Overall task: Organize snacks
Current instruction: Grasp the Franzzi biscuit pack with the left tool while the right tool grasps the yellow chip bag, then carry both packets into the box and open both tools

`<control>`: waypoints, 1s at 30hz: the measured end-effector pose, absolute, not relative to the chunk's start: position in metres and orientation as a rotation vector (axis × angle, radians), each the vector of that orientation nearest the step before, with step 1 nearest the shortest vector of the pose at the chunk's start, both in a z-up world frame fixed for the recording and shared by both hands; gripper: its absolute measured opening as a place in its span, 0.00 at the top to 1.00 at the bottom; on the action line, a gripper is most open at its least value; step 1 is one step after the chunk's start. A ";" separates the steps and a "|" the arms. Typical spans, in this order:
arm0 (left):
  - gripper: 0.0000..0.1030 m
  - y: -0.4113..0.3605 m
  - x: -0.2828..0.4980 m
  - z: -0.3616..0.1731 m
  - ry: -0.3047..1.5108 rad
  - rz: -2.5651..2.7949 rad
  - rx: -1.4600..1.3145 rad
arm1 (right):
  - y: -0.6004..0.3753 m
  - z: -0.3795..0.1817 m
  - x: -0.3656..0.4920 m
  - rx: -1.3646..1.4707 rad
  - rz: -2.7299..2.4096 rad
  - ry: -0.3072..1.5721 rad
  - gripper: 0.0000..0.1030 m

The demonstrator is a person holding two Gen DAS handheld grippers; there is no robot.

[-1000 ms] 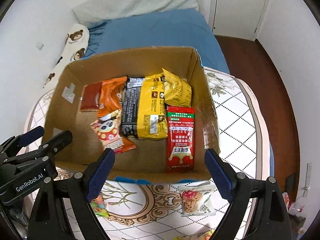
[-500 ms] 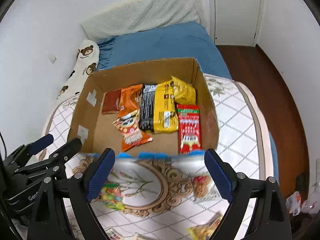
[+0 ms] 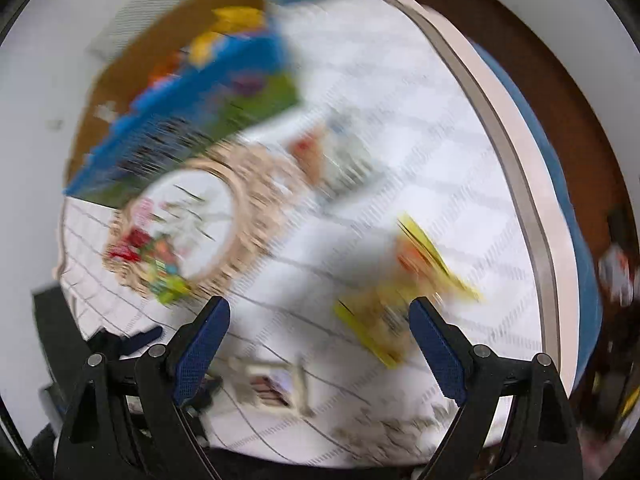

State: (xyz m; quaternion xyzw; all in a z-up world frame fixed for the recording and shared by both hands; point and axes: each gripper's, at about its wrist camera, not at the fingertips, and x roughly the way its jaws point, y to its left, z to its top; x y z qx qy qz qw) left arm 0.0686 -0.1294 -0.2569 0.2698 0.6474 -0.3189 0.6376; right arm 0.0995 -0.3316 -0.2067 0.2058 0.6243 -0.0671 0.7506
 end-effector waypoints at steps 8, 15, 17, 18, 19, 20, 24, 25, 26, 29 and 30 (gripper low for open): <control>0.21 -0.178 0.031 -0.308 1.441 -0.827 0.902 | -0.364 -0.255 0.063 0.619 -0.237 1.403 0.10; 0.40 -0.153 0.110 -0.309 1.565 -0.463 0.564 | -0.363 -0.280 0.092 0.600 -0.284 1.385 0.10; 0.40 -0.126 0.139 -0.309 1.614 -0.309 0.378 | -0.358 -0.292 0.105 0.558 -0.290 1.411 0.26; 0.40 -0.114 0.151 -0.309 1.625 -0.247 0.305 | -0.357 -0.298 0.111 0.548 -0.291 1.424 0.32; 0.40 -0.101 0.161 -0.309 1.636 -0.195 0.228 | -0.355 -0.305 0.116 0.542 -0.291 1.439 0.38; 0.40 -0.088 0.168 -0.310 1.648 -0.148 0.152 | -0.352 -0.311 0.120 0.528 -0.290 1.450 0.39; 0.40 -0.050 0.183 -0.319 1.725 -0.097 -0.132 | -0.318 -0.321 0.144 0.372 -0.169 1.482 0.40; 0.40 -0.048 0.184 -0.321 1.732 -0.105 -0.159 | -0.304 -0.322 0.149 0.310 -0.121 1.501 0.41; 0.39 -0.047 0.185 -0.323 1.740 -0.119 -0.170 | -0.295 -0.324 0.152 0.270 -0.088 1.515 0.41; 0.36 -0.054 0.181 -0.330 1.773 -0.157 -0.140 | -0.258 -0.331 0.161 0.143 0.070 1.589 0.41; 0.35 -0.053 0.171 -0.336 1.787 -0.162 -0.125 | -0.253 -0.332 0.162 0.131 0.083 1.598 0.39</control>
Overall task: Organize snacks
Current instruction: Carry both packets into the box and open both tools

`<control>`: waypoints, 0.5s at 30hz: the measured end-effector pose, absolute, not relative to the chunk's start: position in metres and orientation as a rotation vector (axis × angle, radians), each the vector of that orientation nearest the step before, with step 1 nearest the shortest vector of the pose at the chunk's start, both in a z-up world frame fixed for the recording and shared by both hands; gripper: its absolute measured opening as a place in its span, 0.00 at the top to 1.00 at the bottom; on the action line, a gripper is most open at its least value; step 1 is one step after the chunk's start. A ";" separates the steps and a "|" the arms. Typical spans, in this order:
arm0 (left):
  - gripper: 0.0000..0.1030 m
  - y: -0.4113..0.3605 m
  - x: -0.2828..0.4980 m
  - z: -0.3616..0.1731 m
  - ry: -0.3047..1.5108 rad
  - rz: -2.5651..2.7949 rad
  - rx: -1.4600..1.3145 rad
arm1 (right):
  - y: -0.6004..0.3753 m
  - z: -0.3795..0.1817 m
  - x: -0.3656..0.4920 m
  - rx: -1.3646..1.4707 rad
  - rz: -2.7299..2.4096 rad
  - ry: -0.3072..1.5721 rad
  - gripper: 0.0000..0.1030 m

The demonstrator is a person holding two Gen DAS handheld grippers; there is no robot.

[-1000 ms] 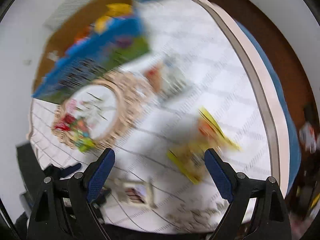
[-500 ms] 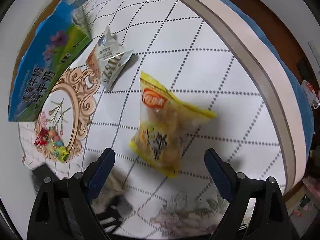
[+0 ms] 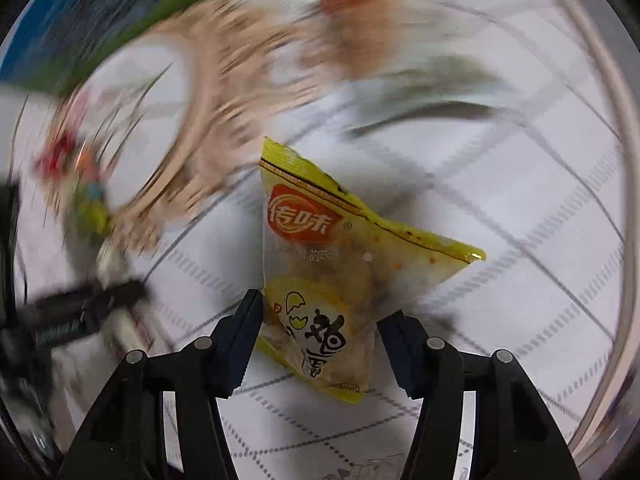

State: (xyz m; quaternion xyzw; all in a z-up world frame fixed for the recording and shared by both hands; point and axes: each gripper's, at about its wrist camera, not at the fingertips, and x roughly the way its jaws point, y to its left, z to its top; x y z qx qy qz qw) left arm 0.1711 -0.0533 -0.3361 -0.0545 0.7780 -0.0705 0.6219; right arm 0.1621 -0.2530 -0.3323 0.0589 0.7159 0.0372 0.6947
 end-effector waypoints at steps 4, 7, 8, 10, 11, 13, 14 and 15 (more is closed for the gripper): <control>0.35 -0.069 0.168 -0.338 1.831 -0.173 -0.137 | -0.246 -0.330 0.162 0.126 0.081 1.595 0.21; 0.35 -0.076 0.160 -0.346 1.858 -0.161 -0.142 | -0.243 -0.328 0.158 0.173 0.067 1.595 0.21; 0.35 -0.079 0.158 -0.346 1.854 -0.152 -0.131 | -0.243 -0.329 0.156 0.176 0.052 1.594 0.21; 0.40 -0.088 0.153 -0.341 1.814 -0.134 -0.103 | -0.245 -0.326 0.148 0.185 0.001 1.576 0.21; 0.42 -0.097 0.148 -0.337 1.784 -0.142 -0.073 | -0.246 -0.325 0.147 0.206 -0.015 1.554 0.22; 0.44 -0.100 0.141 -0.327 1.723 -0.164 0.029 | -0.246 -0.322 0.146 0.207 -0.017 1.514 0.45; 0.44 -0.107 0.143 -0.322 1.684 -0.171 0.077 | -0.244 -0.321 0.146 0.189 -0.002 1.503 0.46; 0.44 -0.114 0.145 -0.317 1.644 -0.176 0.122 | -0.244 -0.319 0.147 0.165 0.015 1.498 0.46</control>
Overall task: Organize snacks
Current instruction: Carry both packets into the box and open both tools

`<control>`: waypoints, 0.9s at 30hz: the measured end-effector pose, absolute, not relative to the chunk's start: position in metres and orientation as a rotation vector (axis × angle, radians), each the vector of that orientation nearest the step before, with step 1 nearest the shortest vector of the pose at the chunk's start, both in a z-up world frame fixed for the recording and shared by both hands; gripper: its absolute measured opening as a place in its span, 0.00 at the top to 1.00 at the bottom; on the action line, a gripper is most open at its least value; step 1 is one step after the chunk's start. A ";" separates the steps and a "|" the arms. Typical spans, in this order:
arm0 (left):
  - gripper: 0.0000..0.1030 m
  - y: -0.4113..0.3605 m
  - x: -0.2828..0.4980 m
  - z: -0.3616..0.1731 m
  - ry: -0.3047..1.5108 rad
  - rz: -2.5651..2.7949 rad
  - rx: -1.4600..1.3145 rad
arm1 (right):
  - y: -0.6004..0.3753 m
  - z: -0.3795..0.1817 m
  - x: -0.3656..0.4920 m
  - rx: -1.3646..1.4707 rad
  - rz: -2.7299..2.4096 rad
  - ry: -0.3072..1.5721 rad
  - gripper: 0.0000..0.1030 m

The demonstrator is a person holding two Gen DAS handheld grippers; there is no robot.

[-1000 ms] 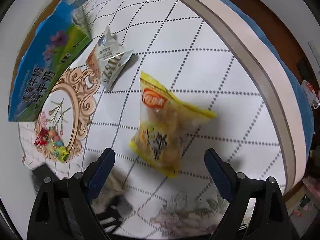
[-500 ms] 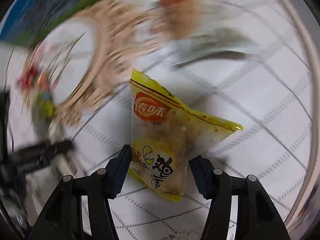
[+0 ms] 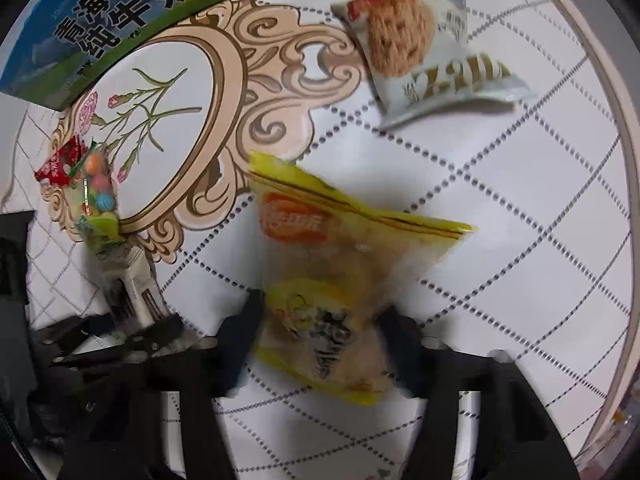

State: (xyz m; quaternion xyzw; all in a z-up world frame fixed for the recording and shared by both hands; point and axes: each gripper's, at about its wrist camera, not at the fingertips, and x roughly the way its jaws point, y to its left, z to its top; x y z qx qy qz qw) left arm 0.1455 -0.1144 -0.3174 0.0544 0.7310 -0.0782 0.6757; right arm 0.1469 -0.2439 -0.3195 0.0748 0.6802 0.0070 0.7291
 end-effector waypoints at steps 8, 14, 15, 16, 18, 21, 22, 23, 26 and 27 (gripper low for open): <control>0.39 -0.132 0.159 -0.330 1.682 -0.187 0.081 | -0.233 -0.313 0.155 0.090 0.017 1.503 0.36; 0.46 -0.115 0.153 -0.316 1.624 -0.138 0.063 | -0.235 -0.324 0.156 0.068 0.020 1.490 0.42; 0.46 -0.114 0.152 -0.311 1.614 -0.137 0.070 | -0.236 -0.324 0.155 0.064 0.021 1.488 0.43; 0.46 -0.113 0.153 -0.306 1.606 -0.135 0.074 | -0.236 -0.320 0.155 0.067 0.025 1.483 0.47; 0.46 -0.106 0.167 -0.284 1.589 -0.142 0.056 | -0.237 -0.310 0.155 0.103 0.053 1.475 0.56; 0.46 -0.110 0.175 -0.248 1.550 -0.175 0.023 | -0.241 -0.281 0.160 0.146 0.101 1.445 0.57; 0.46 -0.110 0.178 -0.232 1.532 -0.192 0.011 | -0.243 -0.270 0.162 0.160 0.115 1.433 0.57; 0.46 -0.110 0.182 -0.216 1.515 -0.208 -0.001 | -0.245 -0.254 0.165 0.193 0.140 1.415 0.57; 0.46 -0.104 0.201 -0.166 1.454 -0.248 -0.045 | -0.255 -0.210 0.183 0.247 0.197 1.364 0.57; 0.46 -0.102 0.213 -0.147 1.429 -0.258 -0.057 | -0.258 -0.195 0.189 0.254 0.215 1.339 0.57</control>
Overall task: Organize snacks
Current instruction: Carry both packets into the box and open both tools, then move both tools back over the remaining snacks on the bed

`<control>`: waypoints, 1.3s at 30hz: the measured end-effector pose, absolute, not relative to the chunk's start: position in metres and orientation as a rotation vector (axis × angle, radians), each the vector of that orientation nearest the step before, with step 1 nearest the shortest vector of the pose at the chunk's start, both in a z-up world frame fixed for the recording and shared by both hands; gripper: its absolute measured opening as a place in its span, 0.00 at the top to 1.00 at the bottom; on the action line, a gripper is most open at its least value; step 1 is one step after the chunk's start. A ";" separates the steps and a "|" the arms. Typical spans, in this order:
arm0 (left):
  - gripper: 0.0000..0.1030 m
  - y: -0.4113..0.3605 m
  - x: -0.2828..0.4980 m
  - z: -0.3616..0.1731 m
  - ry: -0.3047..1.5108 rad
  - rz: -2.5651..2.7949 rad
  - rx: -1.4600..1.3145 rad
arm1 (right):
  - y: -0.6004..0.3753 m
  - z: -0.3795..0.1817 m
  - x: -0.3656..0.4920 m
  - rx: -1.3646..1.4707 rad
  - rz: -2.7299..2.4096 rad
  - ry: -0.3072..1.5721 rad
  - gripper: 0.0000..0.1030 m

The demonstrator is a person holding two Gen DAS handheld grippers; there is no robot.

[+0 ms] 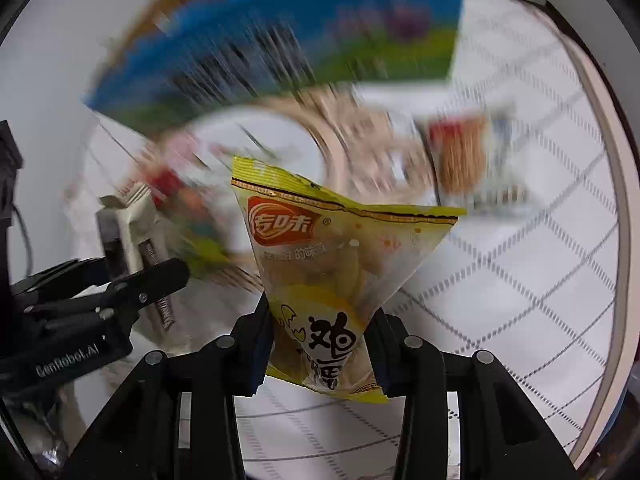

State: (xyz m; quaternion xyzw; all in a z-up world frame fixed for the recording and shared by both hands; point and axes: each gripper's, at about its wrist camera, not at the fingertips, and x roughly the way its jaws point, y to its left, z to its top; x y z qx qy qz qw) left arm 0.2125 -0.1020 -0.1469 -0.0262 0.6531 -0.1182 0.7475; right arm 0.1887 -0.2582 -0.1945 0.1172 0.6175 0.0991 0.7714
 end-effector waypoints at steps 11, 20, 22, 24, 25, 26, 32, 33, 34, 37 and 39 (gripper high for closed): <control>0.46 -0.032 0.356 -0.061 1.285 -0.237 -0.086 | -0.255 -0.076 0.317 0.327 0.275 1.132 0.57; 0.46 -0.021 0.455 -0.158 1.485 -0.147 -0.030 | -0.221 -0.126 0.402 0.187 0.222 1.271 0.57; 0.46 -0.020 0.462 -0.177 1.527 -0.135 -0.016 | -0.217 -0.142 0.413 0.153 0.218 1.306 0.57; 0.46 -0.019 0.463 -0.191 1.558 -0.130 -0.003 | -0.216 -0.164 0.417 0.121 0.215 1.346 0.57; 0.45 -0.019 0.464 -0.197 1.571 -0.128 0.000 | -0.214 -0.171 0.419 0.108 0.217 1.363 0.57; 0.45 -0.018 0.464 -0.203 1.582 -0.129 -0.004 | -0.213 -0.179 0.420 0.097 0.223 1.386 0.57; 0.30 -0.021 0.463 -0.232 1.646 -0.146 -0.024 | -0.211 -0.215 0.425 0.040 0.200 1.492 0.03; 0.29 -0.022 0.462 -0.233 1.638 -0.141 -0.020 | -0.211 -0.217 0.426 0.043 0.197 1.495 0.03; 0.27 -0.023 0.462 -0.233 1.628 -0.140 -0.014 | -0.212 -0.218 0.426 0.058 0.193 1.501 0.03; 0.24 -0.025 0.458 -0.233 1.606 -0.130 -0.003 | -0.215 -0.216 0.427 0.081 0.178 1.488 0.03; 0.24 -0.025 0.453 -0.231 1.584 -0.121 0.000 | -0.219 -0.213 0.426 0.084 0.162 1.470 0.03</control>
